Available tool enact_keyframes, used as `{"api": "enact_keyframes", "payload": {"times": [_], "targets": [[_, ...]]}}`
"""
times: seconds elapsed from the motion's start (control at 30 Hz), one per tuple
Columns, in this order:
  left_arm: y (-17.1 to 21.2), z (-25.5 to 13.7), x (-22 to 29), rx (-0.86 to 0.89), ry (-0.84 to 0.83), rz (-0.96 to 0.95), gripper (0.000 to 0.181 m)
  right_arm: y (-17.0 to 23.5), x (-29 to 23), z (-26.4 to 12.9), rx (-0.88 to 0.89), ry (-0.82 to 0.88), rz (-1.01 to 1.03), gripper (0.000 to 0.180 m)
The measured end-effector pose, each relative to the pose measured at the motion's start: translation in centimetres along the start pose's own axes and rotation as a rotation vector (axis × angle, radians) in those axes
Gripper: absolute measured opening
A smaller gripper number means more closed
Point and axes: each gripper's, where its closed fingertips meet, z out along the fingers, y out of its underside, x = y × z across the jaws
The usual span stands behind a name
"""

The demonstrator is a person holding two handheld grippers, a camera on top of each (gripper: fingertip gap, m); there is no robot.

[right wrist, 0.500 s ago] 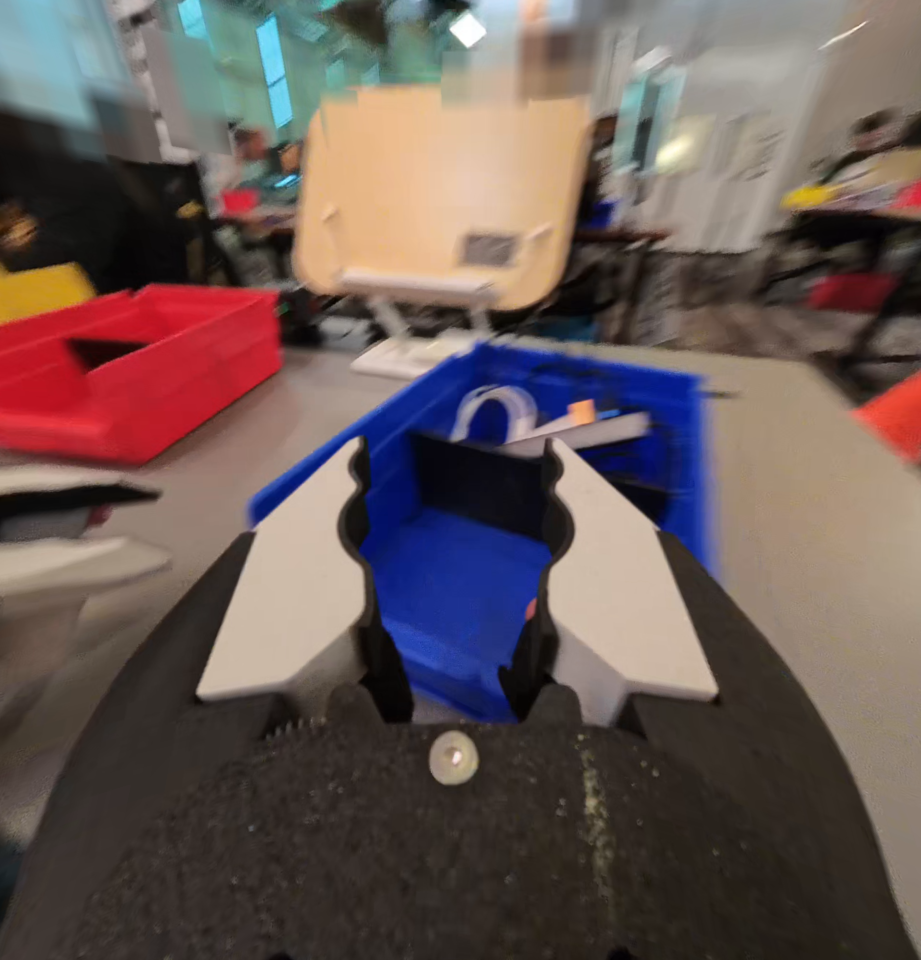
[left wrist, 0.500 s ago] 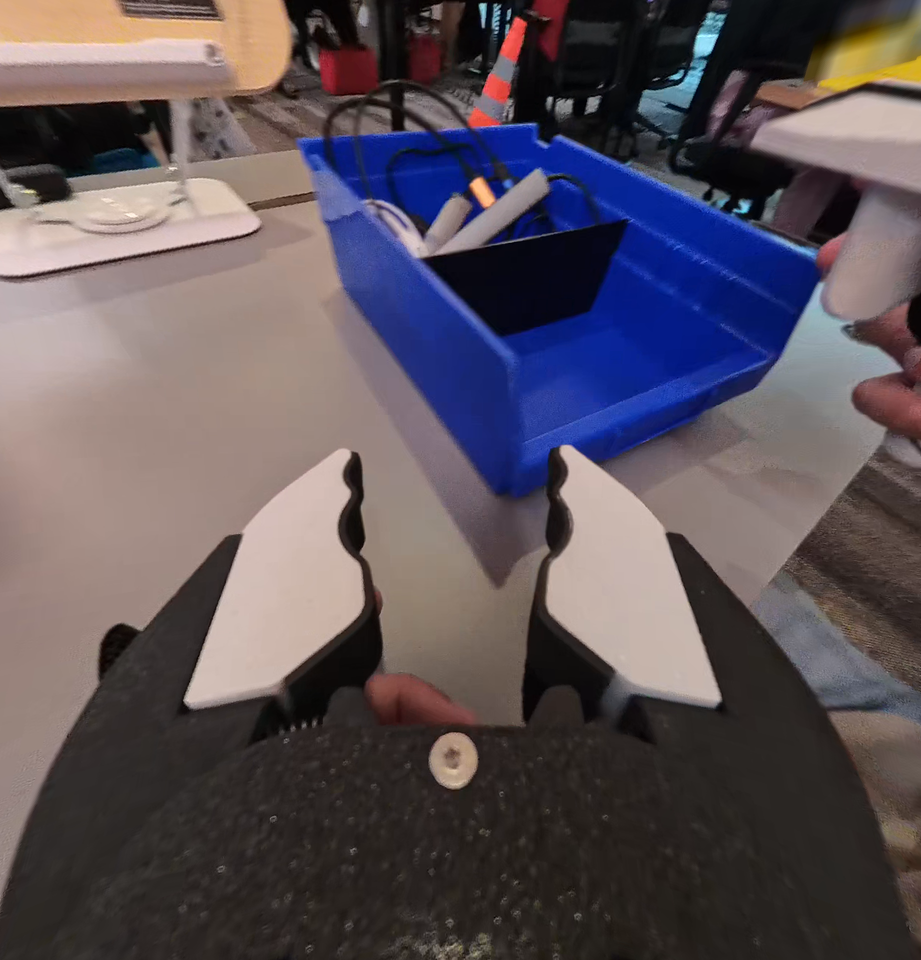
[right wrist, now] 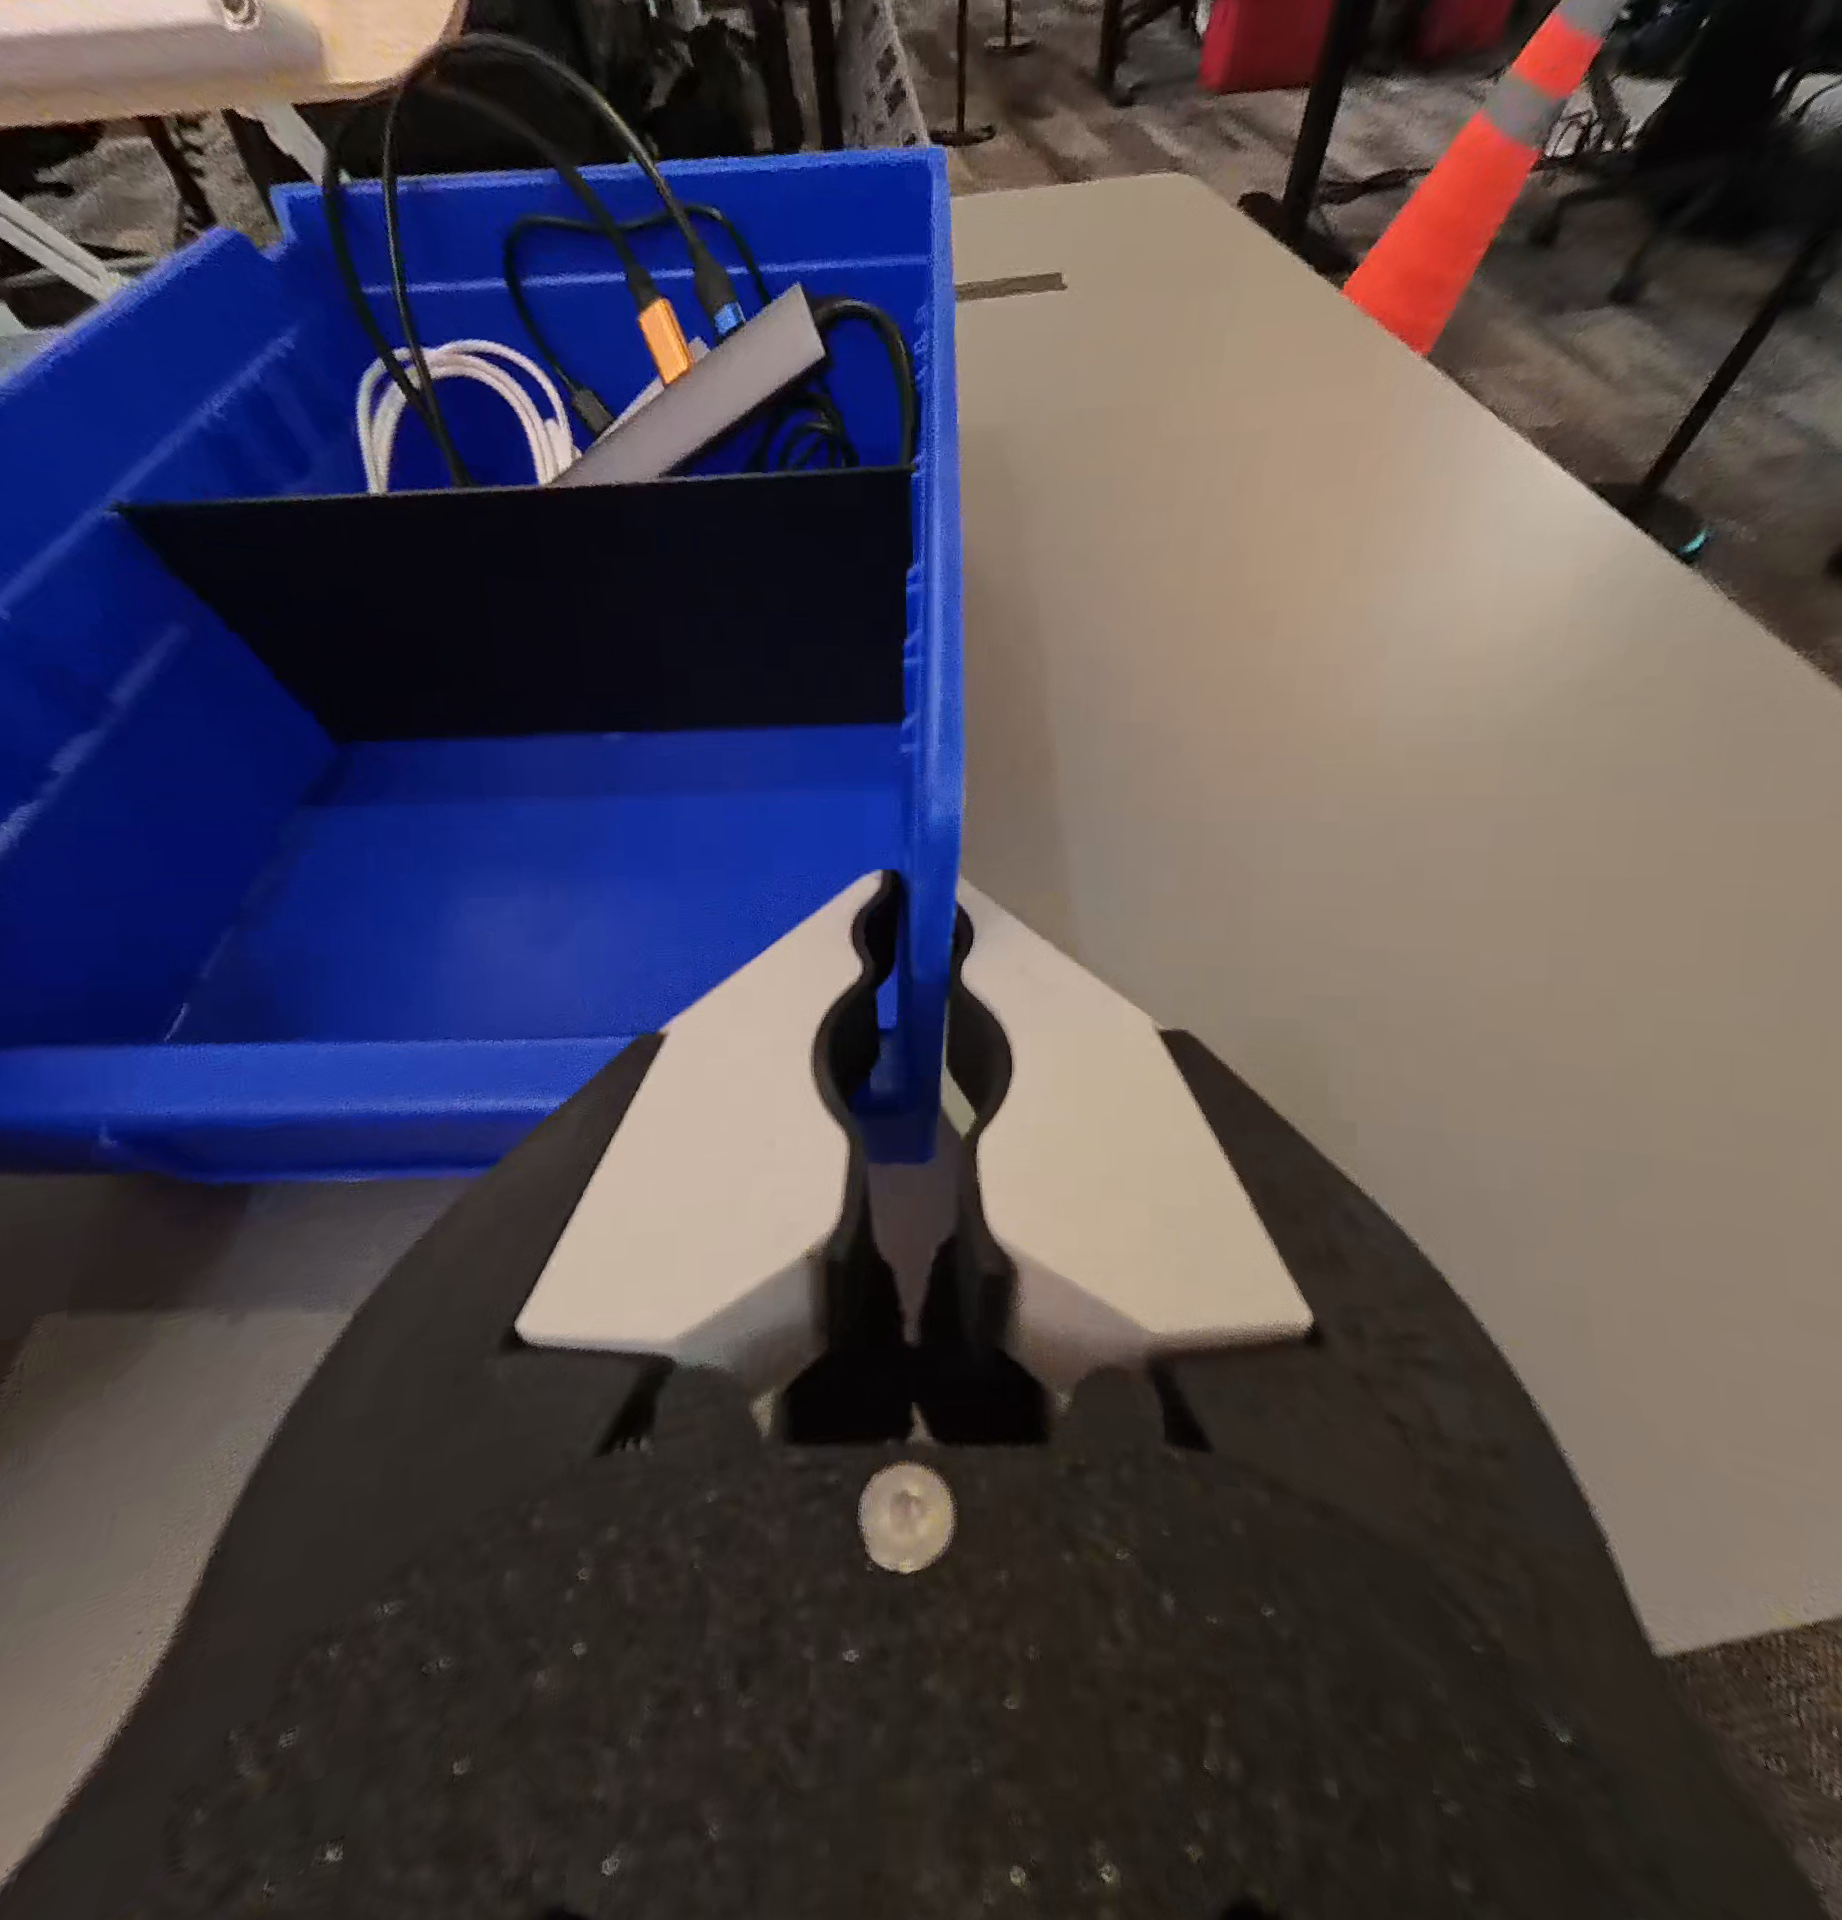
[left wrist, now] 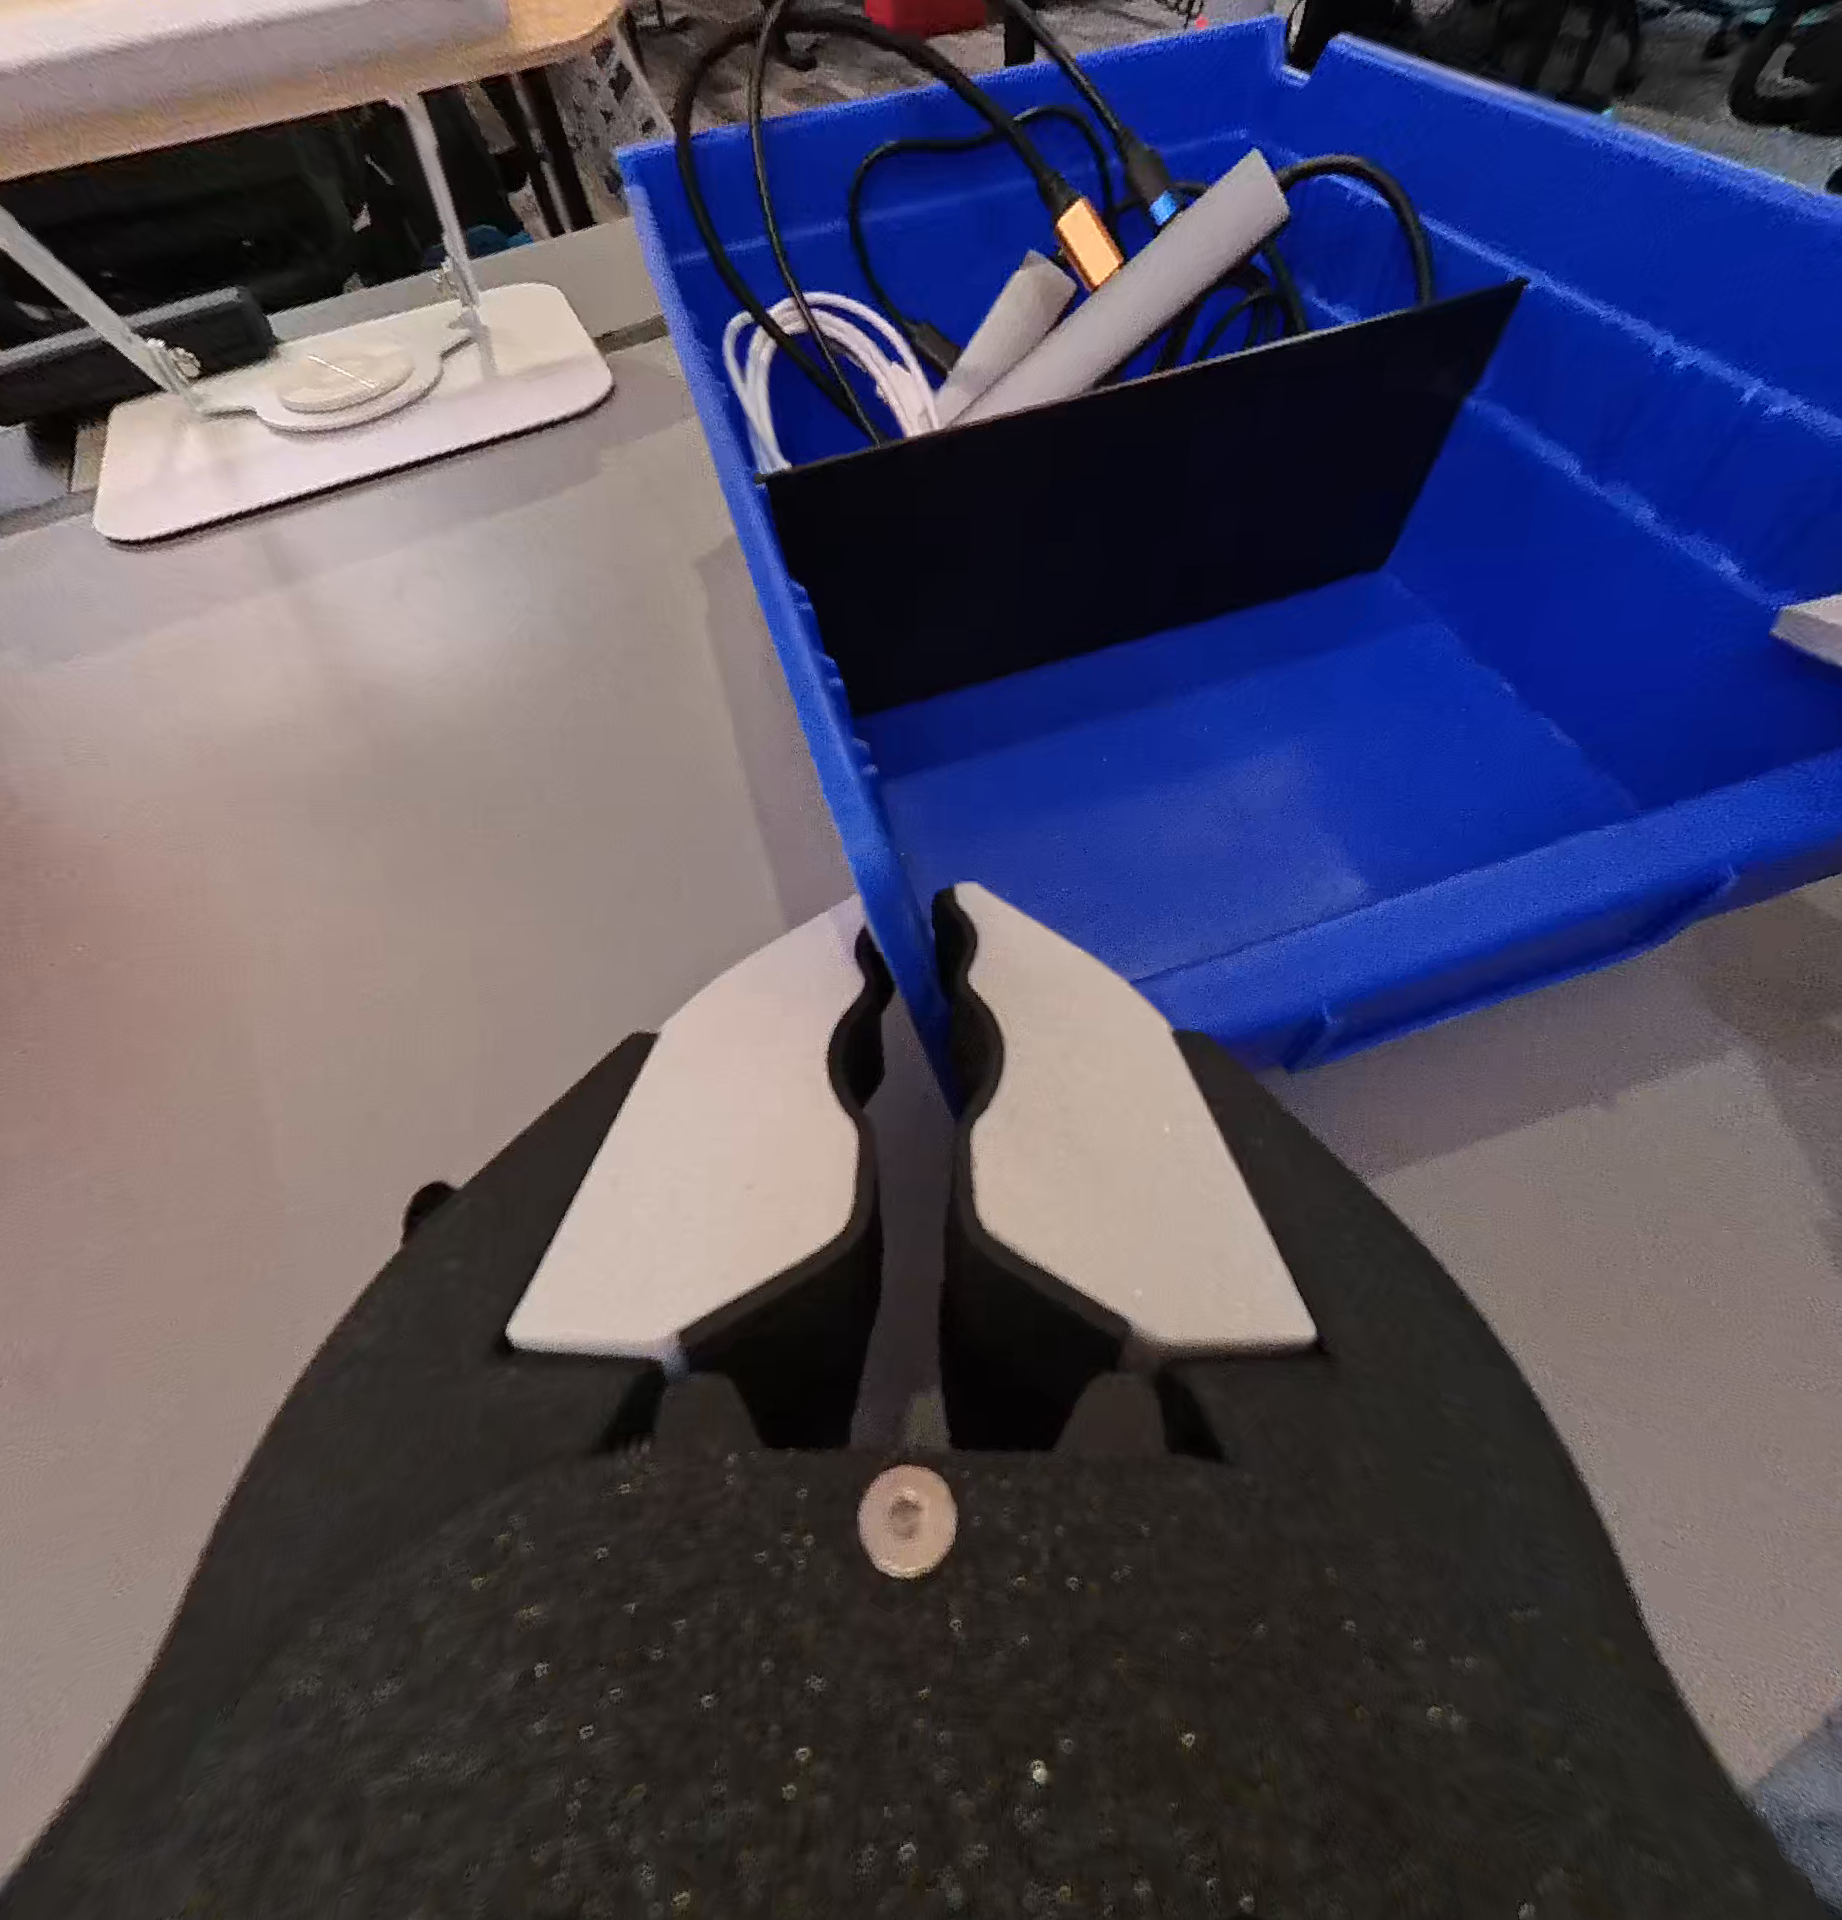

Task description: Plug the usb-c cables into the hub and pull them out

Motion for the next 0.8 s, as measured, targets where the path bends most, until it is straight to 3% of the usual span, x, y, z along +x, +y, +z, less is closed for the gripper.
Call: {"api": "enact_keyframes", "payload": {"times": [0.2, 0.33, 0.57, 0.8], "targets": [[-0.4, -1.1, -3.2, 0.035, -0.054, -0.054, 0.003, -2.7, -2.9, -1.1, 0.111, 0.065, -0.02, 0.001], [-1.4, -3.0, -8.0, 0.08, -0.158, -0.032, 0.003, -4.2, -7.5, -0.3, 0.163, 0.001, -0.038, 0.001], [1.0, -5.7, -15.6, 0.013, -0.293, -0.093, 0.003, -3.1, -16.4, 2.2, 0.127, -0.169, -0.125, 0.001], [4.0, -6.5, -18.8, -0.077, -0.341, -0.232, 0.004, -0.8, -20.6, 2.4, 0.053, -0.278, -0.175, 0.004]]}}
